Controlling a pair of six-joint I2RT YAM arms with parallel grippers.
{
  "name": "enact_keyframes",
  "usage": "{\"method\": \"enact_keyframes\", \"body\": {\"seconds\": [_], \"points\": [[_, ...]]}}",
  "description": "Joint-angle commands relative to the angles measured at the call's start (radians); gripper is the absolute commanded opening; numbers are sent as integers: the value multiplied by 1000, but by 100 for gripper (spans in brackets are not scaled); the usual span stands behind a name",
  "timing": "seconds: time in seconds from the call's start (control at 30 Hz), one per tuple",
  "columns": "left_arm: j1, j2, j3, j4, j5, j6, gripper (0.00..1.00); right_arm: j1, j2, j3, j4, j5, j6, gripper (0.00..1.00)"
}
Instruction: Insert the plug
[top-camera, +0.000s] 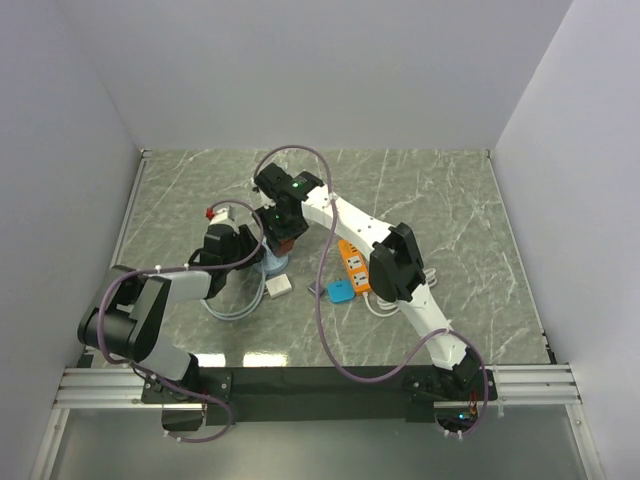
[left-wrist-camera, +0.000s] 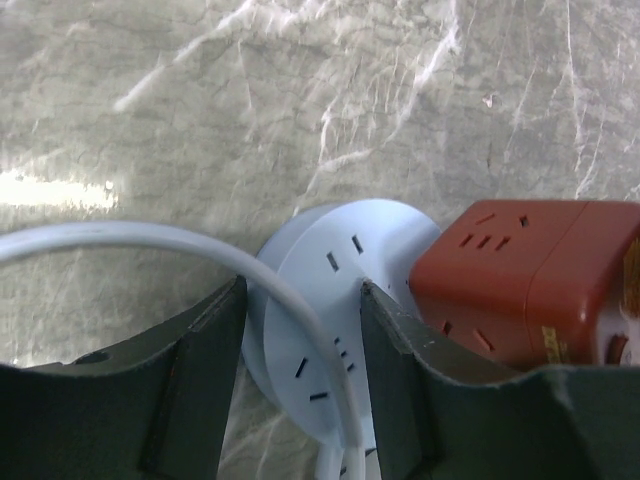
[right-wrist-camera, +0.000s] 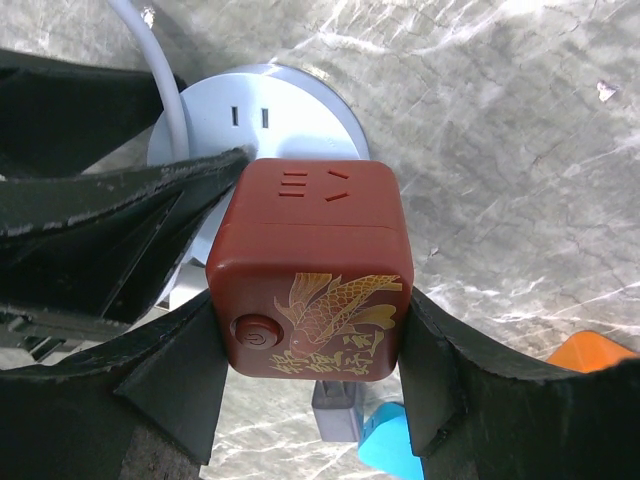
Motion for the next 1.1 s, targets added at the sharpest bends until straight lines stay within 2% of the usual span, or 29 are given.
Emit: {"method": "enact_keyframes", "body": {"seconds": [0.0, 0.23, 0.6, 0.87, 0.97, 1.0, 1.07], "points": [[-7, -48, -27, -29, -9, -11, 54, 9, 97, -6, -24, 46, -4, 0], [-7, -94, -57, -36, -58, -26, 55, 11, 122, 17, -38, 66, 1, 0], [-7, 1, -38, 2, -19, -34, 52, 11, 169, 80, -53, 49, -4, 0], [-7, 33, -38, 57, 36, -8, 34, 12, 184, 95, -43, 35, -7, 0], [-7, 50, -34, 74, 63, 3, 17, 11, 168, 64, -33, 38, -7, 0], [-9, 56, -34, 82, 71, 6, 7, 11, 161, 54, -29, 43, -8, 0], [-13, 62, -34, 99, 91, 18, 6, 11, 137, 11, -21, 54, -7, 0]]}}
